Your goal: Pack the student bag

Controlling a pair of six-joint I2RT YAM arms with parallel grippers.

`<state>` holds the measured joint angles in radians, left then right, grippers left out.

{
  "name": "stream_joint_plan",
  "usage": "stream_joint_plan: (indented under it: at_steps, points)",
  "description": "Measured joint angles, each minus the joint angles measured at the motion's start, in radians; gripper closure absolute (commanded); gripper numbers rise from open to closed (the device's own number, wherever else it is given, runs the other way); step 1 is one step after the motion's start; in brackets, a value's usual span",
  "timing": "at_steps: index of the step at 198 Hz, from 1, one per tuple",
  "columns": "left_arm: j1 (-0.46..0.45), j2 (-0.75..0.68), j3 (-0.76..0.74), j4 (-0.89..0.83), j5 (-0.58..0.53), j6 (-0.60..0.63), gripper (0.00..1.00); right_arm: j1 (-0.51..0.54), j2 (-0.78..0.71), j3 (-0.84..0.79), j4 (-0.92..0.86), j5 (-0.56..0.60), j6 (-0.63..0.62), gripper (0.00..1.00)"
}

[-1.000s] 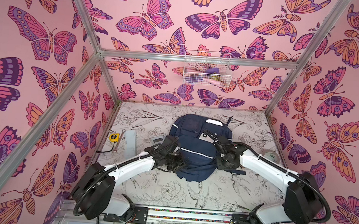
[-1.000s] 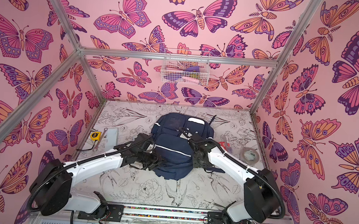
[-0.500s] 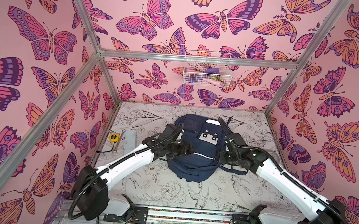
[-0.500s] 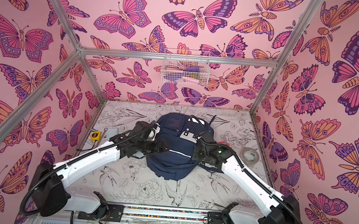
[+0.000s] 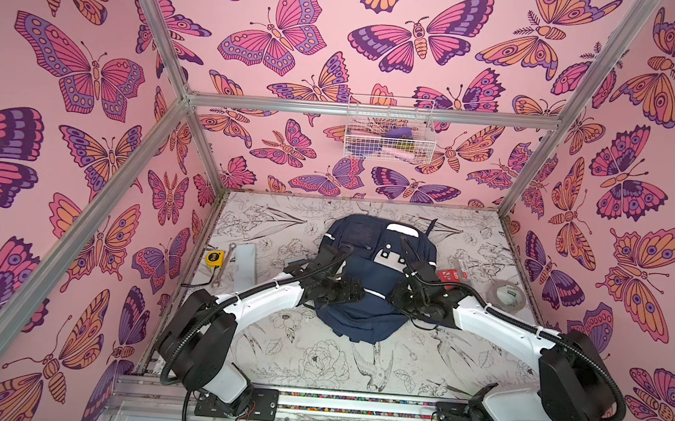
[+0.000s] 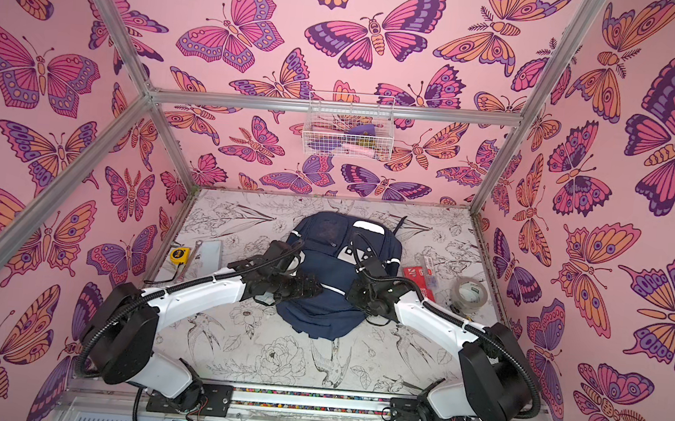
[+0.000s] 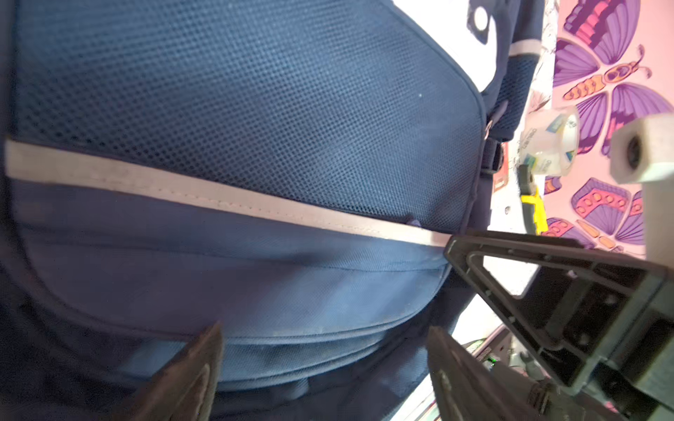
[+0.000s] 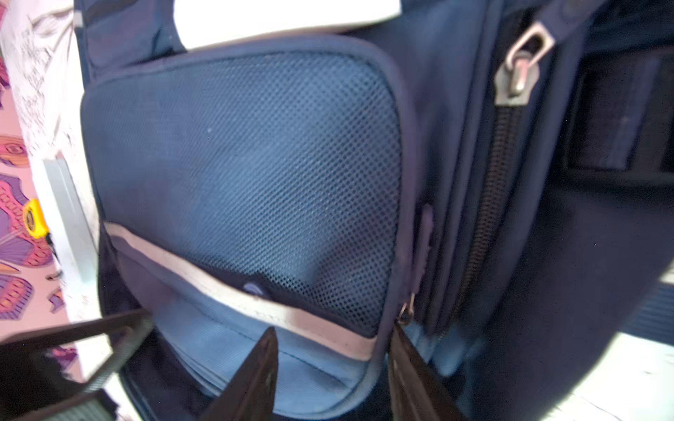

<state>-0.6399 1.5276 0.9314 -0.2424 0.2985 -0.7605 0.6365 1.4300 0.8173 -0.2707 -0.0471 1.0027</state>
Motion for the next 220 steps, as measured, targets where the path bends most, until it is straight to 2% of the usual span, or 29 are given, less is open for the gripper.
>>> stream_joint_plan:
  at_steps: [13, 51, 77, 133, 166, 196, 208, 220]
  points:
    - [0.017, 0.0, -0.023, 0.045, 0.022, -0.032, 0.05, 0.0, 0.011, 0.0, 0.018, 0.0, 0.024, 0.52]
    - [0.053, -0.014, -0.085, 0.149, 0.051, -0.113, 0.03, 0.0, 0.008, 0.001, 0.045, -0.003, 0.072, 0.46]
    - [0.057, -0.02, -0.109, 0.191, 0.053, -0.167, 0.04, 0.014, -0.042, 0.001, 0.011, 0.009, 0.084, 0.45]
    - [0.066, -0.007, -0.129, 0.237, 0.068, -0.272, 0.0, 0.023, -0.068, -0.033, -0.006, 0.002, 0.126, 0.45]
    - [0.066, -0.077, -0.159, 0.204, 0.067, -0.304, 0.0, 0.025, -0.062, -0.036, -0.007, 0.003, 0.132, 0.43]
    - [0.066, -0.133, -0.177, 0.169, 0.064, -0.308, 0.0, 0.025, -0.029, -0.04, 0.036, -0.002, 0.134, 0.48]
    - [0.066, -0.126, -0.18, 0.166, 0.068, -0.309, 0.0, 0.025, -0.004, -0.04, 0.063, -0.006, 0.134, 0.55]
    - [0.066, -0.109, -0.182, 0.17, 0.076, -0.315, 0.0, 0.025, 0.016, -0.04, 0.081, -0.01, 0.135, 0.69]
